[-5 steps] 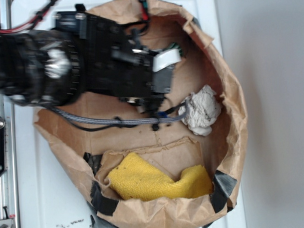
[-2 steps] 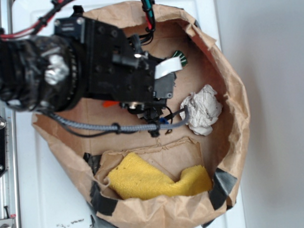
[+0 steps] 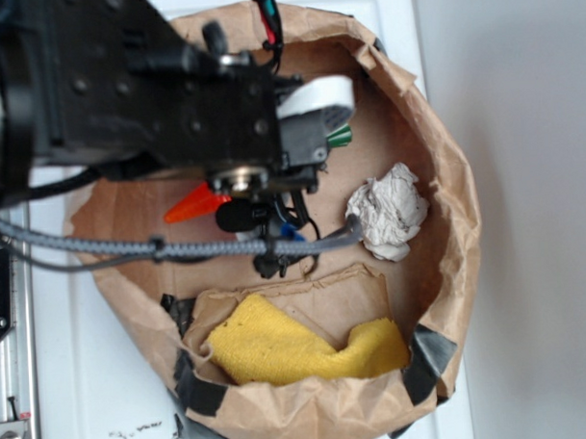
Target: Grab the carrot.
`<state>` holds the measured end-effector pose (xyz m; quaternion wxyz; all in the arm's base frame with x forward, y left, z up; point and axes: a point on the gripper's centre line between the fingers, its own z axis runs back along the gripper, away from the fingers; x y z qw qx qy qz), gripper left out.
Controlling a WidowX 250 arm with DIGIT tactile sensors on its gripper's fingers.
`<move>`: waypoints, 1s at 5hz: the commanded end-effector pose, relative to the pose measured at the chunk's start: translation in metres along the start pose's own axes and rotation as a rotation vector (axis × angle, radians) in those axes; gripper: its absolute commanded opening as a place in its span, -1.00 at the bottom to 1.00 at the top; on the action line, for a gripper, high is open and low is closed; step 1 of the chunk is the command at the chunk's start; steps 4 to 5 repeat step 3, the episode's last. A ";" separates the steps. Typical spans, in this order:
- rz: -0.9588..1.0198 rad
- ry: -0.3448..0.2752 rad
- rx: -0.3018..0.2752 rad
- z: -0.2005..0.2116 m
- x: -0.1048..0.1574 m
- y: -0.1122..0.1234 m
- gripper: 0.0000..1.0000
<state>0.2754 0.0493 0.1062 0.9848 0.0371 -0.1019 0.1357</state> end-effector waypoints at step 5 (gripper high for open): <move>-0.030 -0.105 -0.121 0.085 0.013 -0.013 -1.00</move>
